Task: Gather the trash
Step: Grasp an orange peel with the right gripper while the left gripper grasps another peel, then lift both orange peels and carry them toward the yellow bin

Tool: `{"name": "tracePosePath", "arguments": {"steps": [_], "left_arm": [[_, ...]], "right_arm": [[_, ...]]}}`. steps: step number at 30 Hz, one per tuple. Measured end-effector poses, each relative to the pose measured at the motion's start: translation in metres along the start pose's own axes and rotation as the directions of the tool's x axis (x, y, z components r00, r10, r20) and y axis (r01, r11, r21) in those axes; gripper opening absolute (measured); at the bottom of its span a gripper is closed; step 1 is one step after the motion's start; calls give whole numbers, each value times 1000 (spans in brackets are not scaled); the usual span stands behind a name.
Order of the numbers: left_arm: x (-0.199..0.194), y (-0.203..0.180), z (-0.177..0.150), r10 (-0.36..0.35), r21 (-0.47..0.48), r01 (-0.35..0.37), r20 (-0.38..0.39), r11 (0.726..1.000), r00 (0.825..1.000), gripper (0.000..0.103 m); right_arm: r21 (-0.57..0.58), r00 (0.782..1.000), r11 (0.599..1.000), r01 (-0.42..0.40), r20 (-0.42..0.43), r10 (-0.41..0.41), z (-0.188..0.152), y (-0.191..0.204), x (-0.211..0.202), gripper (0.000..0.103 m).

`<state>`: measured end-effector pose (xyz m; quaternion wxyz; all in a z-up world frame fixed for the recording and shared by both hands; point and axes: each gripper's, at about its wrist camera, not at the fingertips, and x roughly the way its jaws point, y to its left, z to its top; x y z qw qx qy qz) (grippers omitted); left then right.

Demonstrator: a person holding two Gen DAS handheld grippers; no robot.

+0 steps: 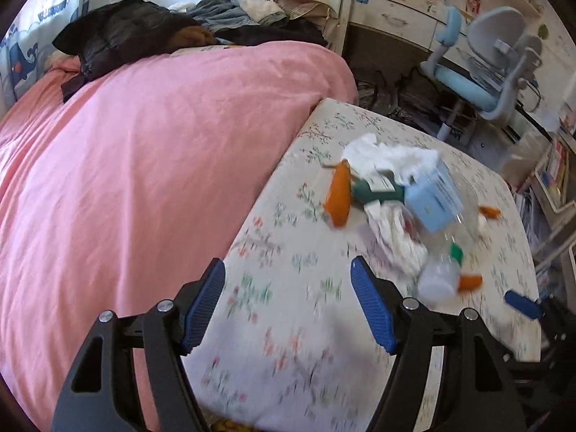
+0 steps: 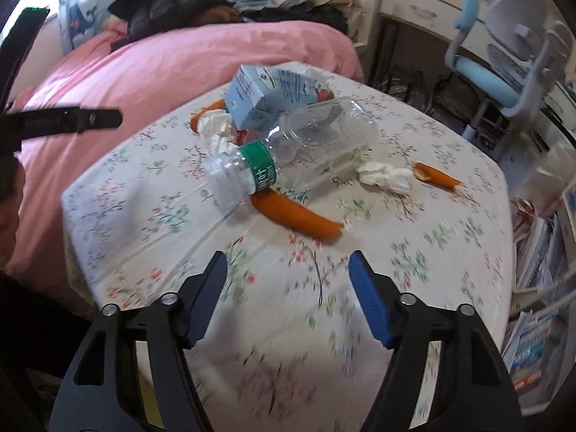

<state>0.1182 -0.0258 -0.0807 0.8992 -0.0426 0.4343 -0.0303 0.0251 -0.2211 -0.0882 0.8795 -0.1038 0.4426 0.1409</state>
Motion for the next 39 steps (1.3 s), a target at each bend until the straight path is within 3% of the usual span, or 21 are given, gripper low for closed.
{"name": "tracePosePath", "arguments": {"steps": [16, 19, 21, 24, 32, 39], "left_arm": [[76, -28, 41, -4, 85, 12, -100, 996, 995, 69], [87, -32, 43, 4, 102, 8, -109, 995, 994, 65], [94, -32, 44, -11, 100, 23, -124, 995, 992, 54], [92, -32, 45, -34, 98, 46, -126, 994, 992, 30], [67, -22, 27, -101, 71, 113, -155, 991, 983, 21], [17, -12, 8, -151, 72, 159, -103, 985, 983, 19]], "right_arm": [[-59, 993, 992, -109, -49, 106, 31, -16, 55, 56], [-71, 991, 989, -127, -55, 123, 31, -14, 58, 49], [-76, 988, 986, -147, -61, 142, 30, -11, 56, 35], [-81, 986, 984, -157, -75, 151, 28, -7, 53, 17], [-20, 988, 991, -131, -85, 128, 10, -10, 31, 16], [127, 984, 976, -178, -3, 180, -7, -25, -8, 16]]}}
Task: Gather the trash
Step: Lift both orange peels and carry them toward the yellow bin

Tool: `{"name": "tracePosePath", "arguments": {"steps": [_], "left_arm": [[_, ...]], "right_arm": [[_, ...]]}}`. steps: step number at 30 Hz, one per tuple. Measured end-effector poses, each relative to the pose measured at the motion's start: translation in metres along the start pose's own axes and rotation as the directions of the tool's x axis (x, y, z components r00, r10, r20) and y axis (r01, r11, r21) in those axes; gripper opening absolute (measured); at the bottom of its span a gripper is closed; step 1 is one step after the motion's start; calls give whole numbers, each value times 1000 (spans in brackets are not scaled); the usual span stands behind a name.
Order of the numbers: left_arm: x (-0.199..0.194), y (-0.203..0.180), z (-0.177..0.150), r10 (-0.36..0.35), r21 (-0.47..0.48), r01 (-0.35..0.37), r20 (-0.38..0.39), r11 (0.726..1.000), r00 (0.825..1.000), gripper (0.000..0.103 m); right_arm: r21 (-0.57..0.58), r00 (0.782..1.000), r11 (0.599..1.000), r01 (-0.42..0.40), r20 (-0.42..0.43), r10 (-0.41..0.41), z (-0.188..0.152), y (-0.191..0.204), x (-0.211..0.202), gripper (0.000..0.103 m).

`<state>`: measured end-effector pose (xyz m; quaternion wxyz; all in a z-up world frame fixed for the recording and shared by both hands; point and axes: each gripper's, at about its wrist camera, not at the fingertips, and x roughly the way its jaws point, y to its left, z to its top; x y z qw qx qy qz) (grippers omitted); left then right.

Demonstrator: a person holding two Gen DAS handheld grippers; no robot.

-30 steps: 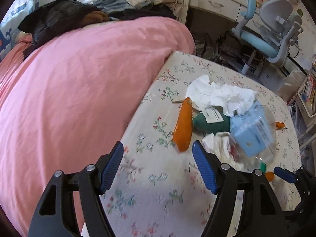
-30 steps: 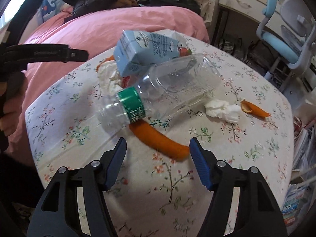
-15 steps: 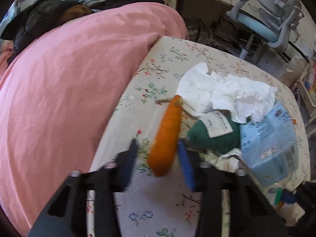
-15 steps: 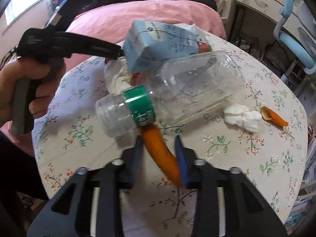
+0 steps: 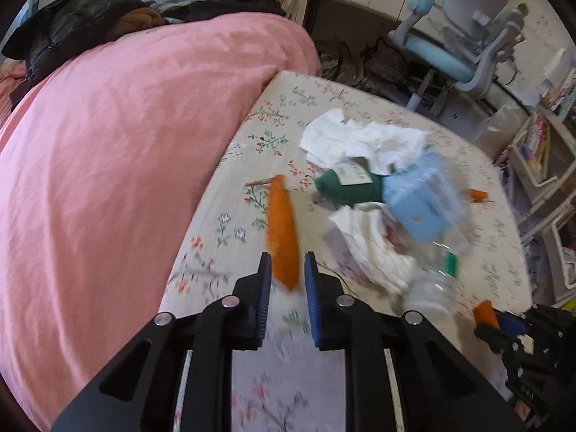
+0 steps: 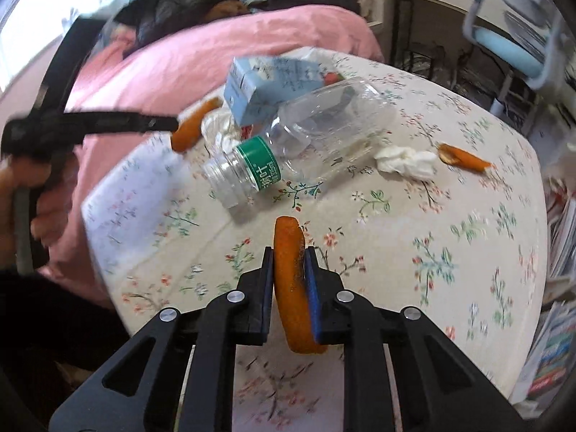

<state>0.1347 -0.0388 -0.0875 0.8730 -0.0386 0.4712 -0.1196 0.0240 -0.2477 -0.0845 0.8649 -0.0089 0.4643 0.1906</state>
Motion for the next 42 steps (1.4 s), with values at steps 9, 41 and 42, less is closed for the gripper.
{"name": "tracePosePath", "arguments": {"steps": [9, 41, 42], "left_arm": [[-18, -6, -29, -39, 5, 39, -30, 999, 999, 18], [51, 0, 18, 74, 30, -73, -50, 997, 996, 19], [46, 1, 16, 60, 18, -60, -46, 998, 997, 18]], "right_arm": [[98, 996, 993, -63, 66, 57, -20, 14, -30, 16], [191, 976, 964, -185, 147, 158, -6, 11, -28, 16], [198, 974, 961, -192, 156, 162, -7, 10, -30, 16]]}}
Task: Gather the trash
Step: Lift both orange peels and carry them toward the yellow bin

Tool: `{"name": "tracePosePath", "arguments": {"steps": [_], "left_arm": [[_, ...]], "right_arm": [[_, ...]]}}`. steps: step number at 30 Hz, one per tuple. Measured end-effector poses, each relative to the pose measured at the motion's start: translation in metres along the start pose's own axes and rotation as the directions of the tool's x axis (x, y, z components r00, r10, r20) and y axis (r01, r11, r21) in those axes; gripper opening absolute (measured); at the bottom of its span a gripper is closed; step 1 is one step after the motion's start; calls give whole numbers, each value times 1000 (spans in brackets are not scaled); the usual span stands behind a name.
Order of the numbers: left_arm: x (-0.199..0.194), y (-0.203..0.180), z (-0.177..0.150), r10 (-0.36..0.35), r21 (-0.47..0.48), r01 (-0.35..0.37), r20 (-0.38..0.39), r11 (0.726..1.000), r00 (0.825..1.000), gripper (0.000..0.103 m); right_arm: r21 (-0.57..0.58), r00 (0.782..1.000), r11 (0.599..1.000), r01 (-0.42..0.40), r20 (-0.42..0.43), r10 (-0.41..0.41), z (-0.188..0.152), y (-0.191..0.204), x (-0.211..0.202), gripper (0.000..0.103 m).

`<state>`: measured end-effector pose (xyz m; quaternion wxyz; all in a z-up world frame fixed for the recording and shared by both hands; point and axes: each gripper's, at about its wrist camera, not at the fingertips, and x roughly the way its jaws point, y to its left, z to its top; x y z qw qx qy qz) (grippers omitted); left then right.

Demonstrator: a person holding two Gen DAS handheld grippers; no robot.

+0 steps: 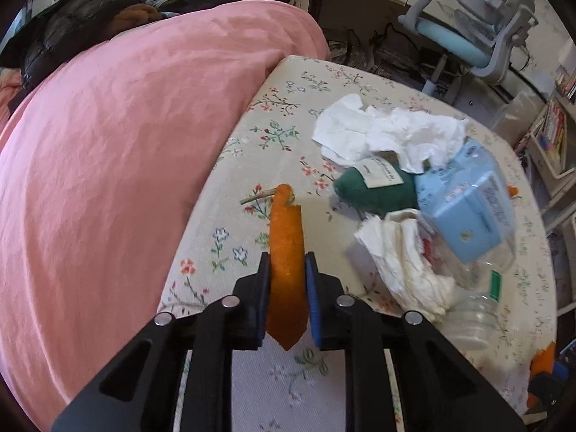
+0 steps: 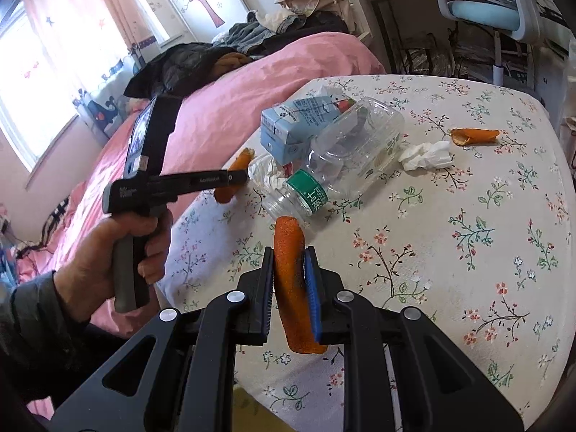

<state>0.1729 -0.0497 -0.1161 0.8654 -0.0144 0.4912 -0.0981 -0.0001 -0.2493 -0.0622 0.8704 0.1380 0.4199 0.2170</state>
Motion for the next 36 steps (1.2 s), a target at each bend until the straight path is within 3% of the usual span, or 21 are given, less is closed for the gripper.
{"name": "tracePosePath", "arguments": {"steps": [9, 17, 25, 36], "left_arm": [[-68, 3, -24, -112, -53, 120, 130, 991, 985, 18], [-115, -22, -62, -146, 33, 143, 218, 989, 965, 18], [-129, -29, -93, -164, 56, 156, 223, 986, 961, 18], [-139, -39, -118, -167, 89, 150, 226, 985, 960, 18]], "right_arm": [[7, 995, 998, -64, 75, 63, -4, 12, -25, 16], [15, 988, 995, -104, 114, 101, -22, 29, -42, 16], [43, 985, 990, -131, 121, 125, -53, 41, -56, 16], [48, 986, 987, -156, 60, 153, -97, 66, -67, 16]]}}
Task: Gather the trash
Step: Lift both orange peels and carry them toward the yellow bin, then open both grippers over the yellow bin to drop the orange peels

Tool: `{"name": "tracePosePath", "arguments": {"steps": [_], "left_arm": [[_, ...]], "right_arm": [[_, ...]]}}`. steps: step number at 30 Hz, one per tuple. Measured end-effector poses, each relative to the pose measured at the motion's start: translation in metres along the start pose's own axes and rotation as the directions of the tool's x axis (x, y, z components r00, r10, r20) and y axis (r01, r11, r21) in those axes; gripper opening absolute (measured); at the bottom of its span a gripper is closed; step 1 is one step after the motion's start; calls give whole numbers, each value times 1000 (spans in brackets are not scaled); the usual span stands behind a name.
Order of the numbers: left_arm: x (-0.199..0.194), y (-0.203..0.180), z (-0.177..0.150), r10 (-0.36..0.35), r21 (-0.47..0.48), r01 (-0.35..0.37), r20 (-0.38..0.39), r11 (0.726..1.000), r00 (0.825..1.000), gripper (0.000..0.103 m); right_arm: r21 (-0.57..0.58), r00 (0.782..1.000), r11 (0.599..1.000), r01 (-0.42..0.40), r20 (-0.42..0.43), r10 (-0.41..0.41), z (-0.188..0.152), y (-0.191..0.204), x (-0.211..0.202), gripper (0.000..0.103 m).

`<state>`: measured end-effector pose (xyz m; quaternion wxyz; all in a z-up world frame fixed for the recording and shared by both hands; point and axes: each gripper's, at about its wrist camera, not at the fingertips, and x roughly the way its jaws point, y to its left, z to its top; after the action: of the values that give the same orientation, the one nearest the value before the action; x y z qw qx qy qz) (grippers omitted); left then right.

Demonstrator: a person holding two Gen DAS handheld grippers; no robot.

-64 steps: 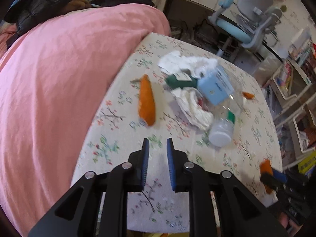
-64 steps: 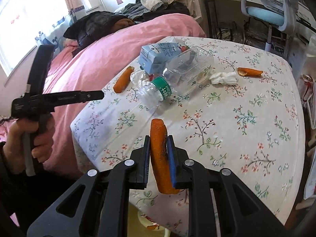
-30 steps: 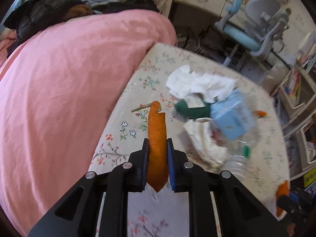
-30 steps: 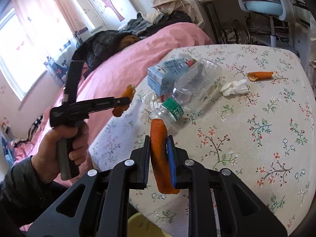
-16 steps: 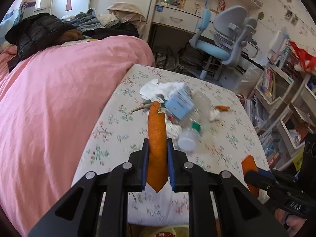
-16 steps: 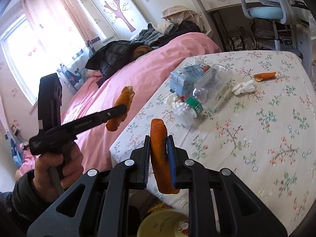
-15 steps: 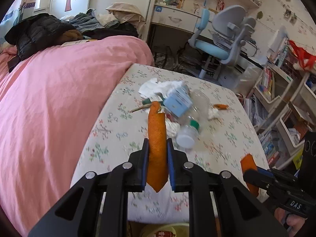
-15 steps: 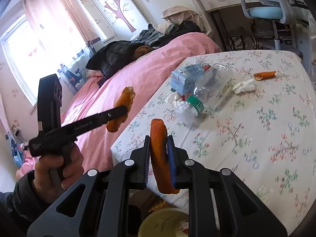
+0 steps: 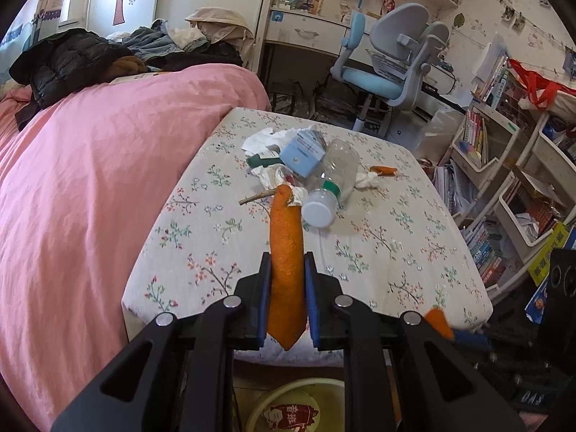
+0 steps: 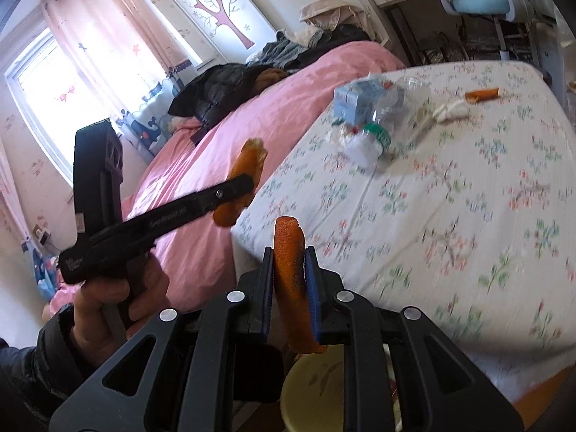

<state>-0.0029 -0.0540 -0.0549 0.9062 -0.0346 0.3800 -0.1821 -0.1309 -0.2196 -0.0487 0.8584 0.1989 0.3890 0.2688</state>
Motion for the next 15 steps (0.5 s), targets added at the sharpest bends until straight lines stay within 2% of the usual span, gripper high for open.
{"name": "tracePosePath", "arguments": {"steps": [7, 10, 13, 15], "left_arm": [[-5, -3, -10, -7, 9, 7, -3, 1000, 1000, 18], [-6, -5, -14, -9, 13, 9, -6, 1000, 1000, 18], [-7, -8, -18, -11, 21, 11, -10, 1000, 1000, 18], [-9, -9, -21, -12, 26, 13, -13, 1000, 1000, 18]], "right_arm": [[-10, 996, 1000, -14, -86, 13, -36, 17, 3, 16], [-9, 988, 1000, -19, -152, 18, -52, 22, 11, 16], [-12, 980, 1000, -14, -198, 11, -64, 25, 15, 25], [-16, 980, 1000, -6, -201, 3, -68, 27, 15, 37]]}}
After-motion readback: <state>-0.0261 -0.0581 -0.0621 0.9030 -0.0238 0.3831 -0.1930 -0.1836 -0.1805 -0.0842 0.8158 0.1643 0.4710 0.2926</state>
